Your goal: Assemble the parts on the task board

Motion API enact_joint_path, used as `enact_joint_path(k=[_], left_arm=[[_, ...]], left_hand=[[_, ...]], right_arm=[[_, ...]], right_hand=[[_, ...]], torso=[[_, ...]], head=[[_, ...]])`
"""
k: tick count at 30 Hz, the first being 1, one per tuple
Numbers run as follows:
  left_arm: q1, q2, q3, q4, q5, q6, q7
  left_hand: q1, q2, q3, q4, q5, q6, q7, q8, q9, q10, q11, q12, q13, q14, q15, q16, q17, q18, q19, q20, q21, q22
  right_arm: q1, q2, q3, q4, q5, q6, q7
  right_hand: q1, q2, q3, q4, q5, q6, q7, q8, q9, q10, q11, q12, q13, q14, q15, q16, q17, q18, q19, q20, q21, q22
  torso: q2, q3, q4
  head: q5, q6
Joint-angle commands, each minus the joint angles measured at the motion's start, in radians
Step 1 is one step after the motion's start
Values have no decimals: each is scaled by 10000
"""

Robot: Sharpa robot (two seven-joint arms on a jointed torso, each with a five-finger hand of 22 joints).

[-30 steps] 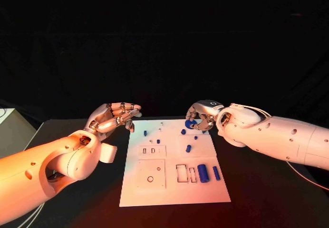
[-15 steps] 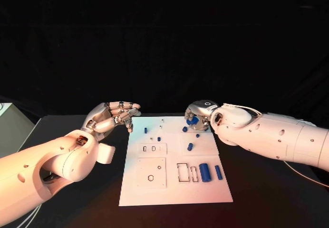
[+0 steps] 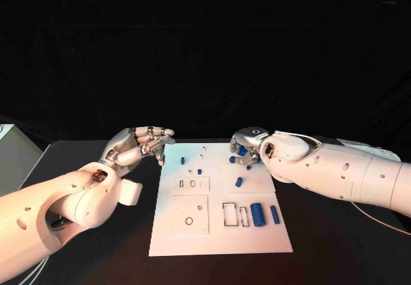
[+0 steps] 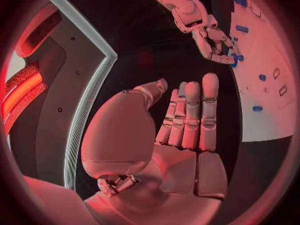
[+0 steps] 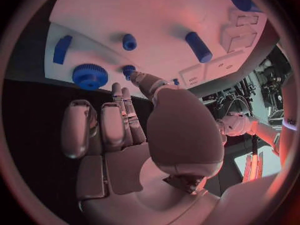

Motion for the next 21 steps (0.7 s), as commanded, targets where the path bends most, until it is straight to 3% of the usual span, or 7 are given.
enact_joint_path(k=[1,8,12,21], left_arm=[[3,-24,15,69,-44,187,26],[4,-77,28,114,-46,208,5],[5,-92,35,122,-47,225,-13],[6,-112,47,144,-49,261,-56]], left_hand=[[-108,28,26,-47,35,-88,20,-60,10,-85,-17,-60,10,-92,-9,-66,-17,-2,-72,37,68,17],[-115,27,34,-50,35,-107,32,-69,11,-113,-6,-69,11,-102,-1,-71,-20,-2,-88,44,82,26],[-118,28,39,-52,35,-120,41,-75,11,-128,0,-73,12,-105,4,-73,-21,-2,-93,49,94,38],[-118,28,39,-52,35,-120,41,-75,11,-128,0,-73,12,-105,4,-73,-21,-2,-93,49,94,38]], right_arm=[[-11,28,-1,6,-179,309,-88],[-18,51,-1,-9,-181,343,-119],[-19,65,-1,-11,-181,346,-135],[-18,119,-1,-17,-182,364,-149]], right_hand=[[100,-18,95,-17,15,93,-27,52,33,126,2,75,35,302,-39,85,21,-100,90,-8,118,145],[96,-18,133,-8,12,120,-30,69,60,167,-4,97,57,299,-43,111,31,-112,111,-11,172,220],[94,-2,194,8,10,153,-55,92,101,230,-26,128,90,295,-55,150,51,-122,127,-17,224,294],[90,20,241,24,15,177,-67,110,132,270,-37,146,112,293,-65,178,68,-128,135,-24,256,339]], torso=[[63,-10,15],[97,-26,25],[150,-6,17],[204,-3,3]], head=[[-29,-8],[-48,-31],[-26,-18],[-25,-11]])
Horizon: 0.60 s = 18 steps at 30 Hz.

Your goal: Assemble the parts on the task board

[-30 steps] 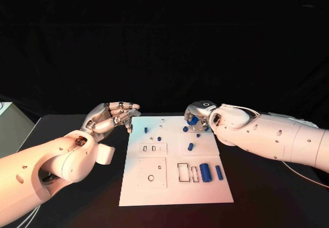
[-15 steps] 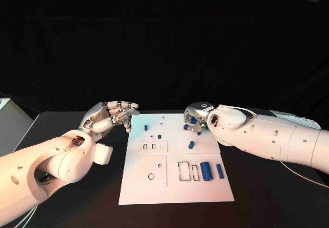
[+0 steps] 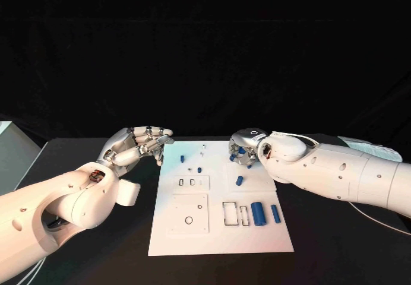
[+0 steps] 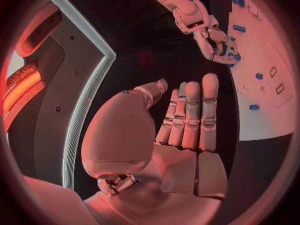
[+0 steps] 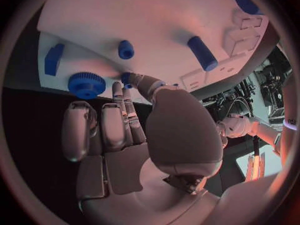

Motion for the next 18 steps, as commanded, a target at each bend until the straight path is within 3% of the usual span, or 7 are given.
enact_joint_path(k=[1,18], left_arm=[[4,0,13,40,-39,210,5],[5,-2,29,32,-56,277,-63]], left_hand=[[-84,-9,18,-25,34,-99,18,-23,13,-68,6,-30,15,-39,5,-35,-14,0,-78,22,56,4],[-85,-5,25,-28,34,-110,25,-28,14,-79,12,-31,17,-41,10,-36,-15,-1,-81,27,71,18]], right_arm=[[-4,26,-1,-8,-149,176,-48],[-4,117,0,-36,-149,38,-94]], right_hand=[[90,25,84,-2,17,85,-8,59,24,91,-24,72,23,257,-30,51,13,-131,67,-26,73,27],[74,108,212,48,61,132,-48,105,115,206,-66,120,88,250,-60,112,32,-167,124,-48,227,248]], torso=[[33,10,-10],[115,15,3]], head=[[0,-3],[-3,63]])
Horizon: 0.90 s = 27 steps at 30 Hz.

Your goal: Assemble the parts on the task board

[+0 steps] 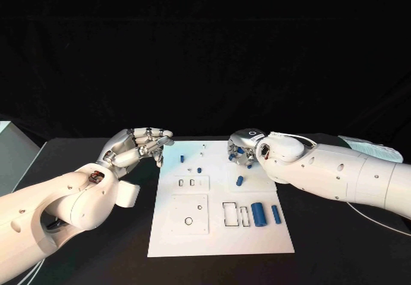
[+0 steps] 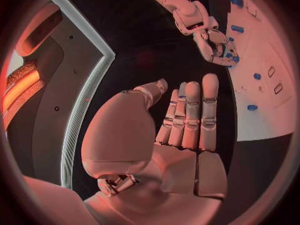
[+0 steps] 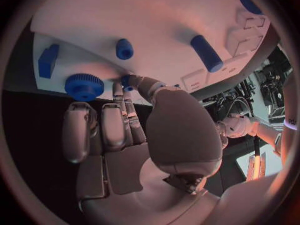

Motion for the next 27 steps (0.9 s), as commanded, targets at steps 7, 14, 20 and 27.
enact_joint_path(k=[7,14,20,27], left_arm=[[4,6,14,19,-52,233,-28],[4,3,15,-33,-66,241,-50],[4,0,15,-131,-104,247,-80],[4,5,15,-222,-143,234,-101]], left_hand=[[-86,-5,26,-28,34,-74,-11,-28,15,-80,13,-32,9,-41,10,-36,-16,0,-46,-9,32,9],[-54,23,63,-58,35,-91,-3,-32,22,-103,19,-31,16,-44,17,-37,-18,6,-77,2,50,12],[-37,31,79,-75,35,-94,-1,-32,25,-109,20,-30,19,-46,18,-37,-19,7,-86,5,59,16],[-12,35,100,-104,35,-106,4,-36,28,-124,24,-30,24,-50,21,-39,-21,8,-93,9,82,38]], right_arm=[[-22,26,-15,50,-139,-338,-121],[-22,-33,0,312,-167,-755,-388],[18,-88,134,688,-273,-1271,-848],[73,125,231,790,-469,-1693,-1330]], right_hand=[[206,309,406,-89,0,308,-111,263,279,330,-118,167,155,242,-139,163,20,-208,144,-77,249,336],[197,339,450,-90,-4,351,-121,306,337,378,-134,181,182,237,-151,171,5,-216,156,-89,286,391],[131,290,436,-75,-66,375,-131,339,393,420,-144,191,208,235,-157,185,2,-243,201,-97,383,533],[118,282,439,-71,-74,383,-135,348,408,418,-145,186,211,240,-159,204,31,-253,218,-100,419,584]], torso=[[42,7,-15],[46,8,-3],[39,2,-21],[19,-35,-44]], head=[[18,22],[24,55],[12,105],[0,169]])
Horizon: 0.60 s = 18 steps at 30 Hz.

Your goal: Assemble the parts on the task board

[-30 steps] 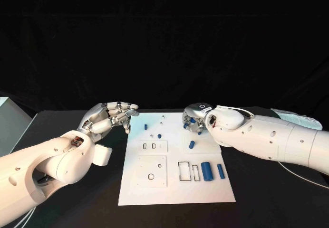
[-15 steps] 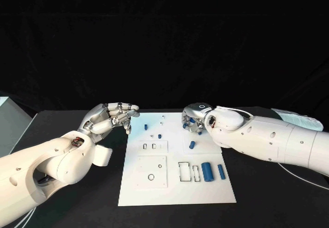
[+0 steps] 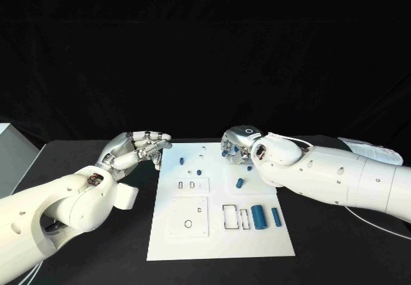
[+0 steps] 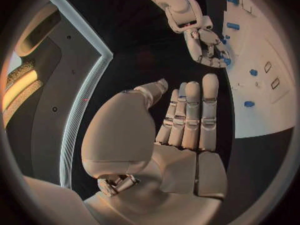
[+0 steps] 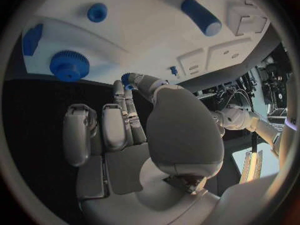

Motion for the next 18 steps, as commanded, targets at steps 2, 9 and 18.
enact_joint_path(k=[2,9,18], left_arm=[[4,12,9,-10,-88,169,11],[4,21,9,9,-93,186,1],[4,43,9,60,-118,214,-16]], left_hand=[[-12,35,27,-31,35,-93,-9,-36,10,-88,-13,-30,17,-50,21,-39,-13,8,-94,8,48,21],[-12,35,27,-31,35,-93,-9,-36,10,-88,-13,-30,17,-50,21,-39,-13,8,-94,8,48,21],[-4,32,37,-46,34,-107,-1,-41,11,-103,-6,-33,20,-53,24,-40,-14,10,-108,12,57,22]], right_arm=[[15,231,21,-72,-387,-647,-647],[15,810,34,-530,-536,-920,-749],[-42,1358,33,-1125,-547,-920,-721]], right_hand=[[-56,3,62,24,-30,68,3,51,21,50,8,27,12,242,-86,49,21,-96,145,-28,28,65],[-69,-11,68,27,-28,53,9,47,33,40,9,17,14,247,-87,67,43,-101,154,-30,48,92],[-76,-17,78,29,-25,29,17,38,41,34,12,9,16,247,-87,69,36,-103,156,-32,54,101]], torso=[[-24,-45,-1],[8,-55,28],[77,-130,120]], head=[[-16,23],[-21,65],[-40,74]])
